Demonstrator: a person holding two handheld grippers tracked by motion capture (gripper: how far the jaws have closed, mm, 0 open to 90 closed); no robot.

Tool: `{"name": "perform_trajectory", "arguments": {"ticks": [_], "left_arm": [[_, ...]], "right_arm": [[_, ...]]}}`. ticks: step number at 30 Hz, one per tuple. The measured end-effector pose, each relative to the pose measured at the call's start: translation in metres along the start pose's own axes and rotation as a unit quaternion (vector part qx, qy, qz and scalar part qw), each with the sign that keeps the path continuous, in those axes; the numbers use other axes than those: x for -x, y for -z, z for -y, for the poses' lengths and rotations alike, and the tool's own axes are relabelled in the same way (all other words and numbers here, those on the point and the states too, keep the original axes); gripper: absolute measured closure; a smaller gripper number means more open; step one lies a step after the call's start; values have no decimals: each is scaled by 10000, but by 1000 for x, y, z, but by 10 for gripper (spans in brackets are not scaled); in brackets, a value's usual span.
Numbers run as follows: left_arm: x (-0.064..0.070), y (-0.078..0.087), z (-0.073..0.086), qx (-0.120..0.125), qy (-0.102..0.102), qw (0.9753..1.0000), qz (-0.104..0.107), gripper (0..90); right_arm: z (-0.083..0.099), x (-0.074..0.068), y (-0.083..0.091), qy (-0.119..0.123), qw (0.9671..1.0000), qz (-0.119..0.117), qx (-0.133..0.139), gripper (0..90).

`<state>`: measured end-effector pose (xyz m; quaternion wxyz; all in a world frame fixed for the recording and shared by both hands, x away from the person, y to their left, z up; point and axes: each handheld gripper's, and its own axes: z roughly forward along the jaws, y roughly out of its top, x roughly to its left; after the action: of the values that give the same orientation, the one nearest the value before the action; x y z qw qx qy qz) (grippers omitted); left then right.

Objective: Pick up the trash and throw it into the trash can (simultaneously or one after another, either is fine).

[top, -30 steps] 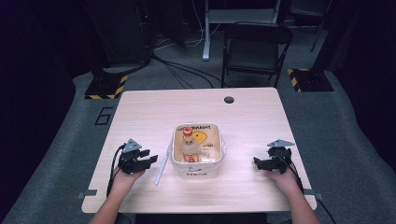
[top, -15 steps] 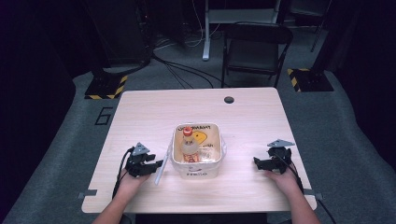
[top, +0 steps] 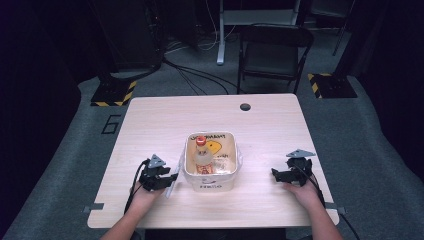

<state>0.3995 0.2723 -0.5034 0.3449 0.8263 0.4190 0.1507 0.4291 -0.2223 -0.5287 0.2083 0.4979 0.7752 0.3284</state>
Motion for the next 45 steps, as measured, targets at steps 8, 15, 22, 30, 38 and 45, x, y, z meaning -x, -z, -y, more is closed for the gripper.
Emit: {"name": "perform_trajectory", "arguments": {"ticks": [8, 15, 22, 30, 38, 45], "left_arm": [[-3, -8, 1, -265, -49, 9992, -287, 607], [-7, -11, 1, -252, 70, 9991, -332, 667], [-12, -10, 2, -233, 128, 9992, -296, 778], [-27, -10, -2, -155, 527, 9977, -385, 789], [-37, 9, -6, 147, 776, 9964, -320, 789], [-41, 26, -11, 254, 731, 9965, -311, 790]], "right_arm": [[0, 0, 0, -5, 10000, -10, 1, 0], [0, 0, 0, -2, 10000, 0, 2, 1], [0, 0, 0, 0, 10000, -1, 0, 0], [0, 0, 0, -2, 10000, 1, 1, 1], [0, 0, 0, -3, 10000, -1, 1, 1], [0, 0, 0, -3, 10000, 0, 0, 1]]}}
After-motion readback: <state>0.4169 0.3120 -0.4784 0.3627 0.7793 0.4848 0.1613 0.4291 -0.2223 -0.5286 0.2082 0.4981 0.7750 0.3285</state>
